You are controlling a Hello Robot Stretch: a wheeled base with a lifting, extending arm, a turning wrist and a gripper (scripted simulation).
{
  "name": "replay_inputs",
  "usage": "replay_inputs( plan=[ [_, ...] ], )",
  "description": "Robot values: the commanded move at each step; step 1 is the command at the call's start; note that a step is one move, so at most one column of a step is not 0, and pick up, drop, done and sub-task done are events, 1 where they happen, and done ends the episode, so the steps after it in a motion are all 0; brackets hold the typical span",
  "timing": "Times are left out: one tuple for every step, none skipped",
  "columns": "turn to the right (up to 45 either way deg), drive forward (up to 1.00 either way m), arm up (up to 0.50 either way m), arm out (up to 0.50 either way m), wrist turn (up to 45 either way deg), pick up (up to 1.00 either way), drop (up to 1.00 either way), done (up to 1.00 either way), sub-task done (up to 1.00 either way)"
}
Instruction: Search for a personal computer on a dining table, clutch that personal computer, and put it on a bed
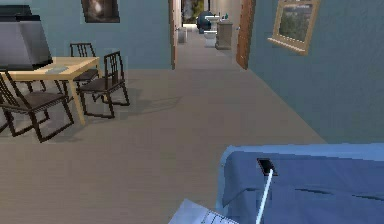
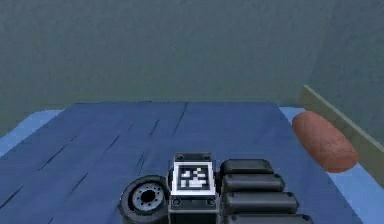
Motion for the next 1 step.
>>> replay_inputs(
  plan=[
    [0.0, 0.00, 0.00, 0.46, 0.0, 0.00, 0.00, 0.00, 0.00]
  ],
)
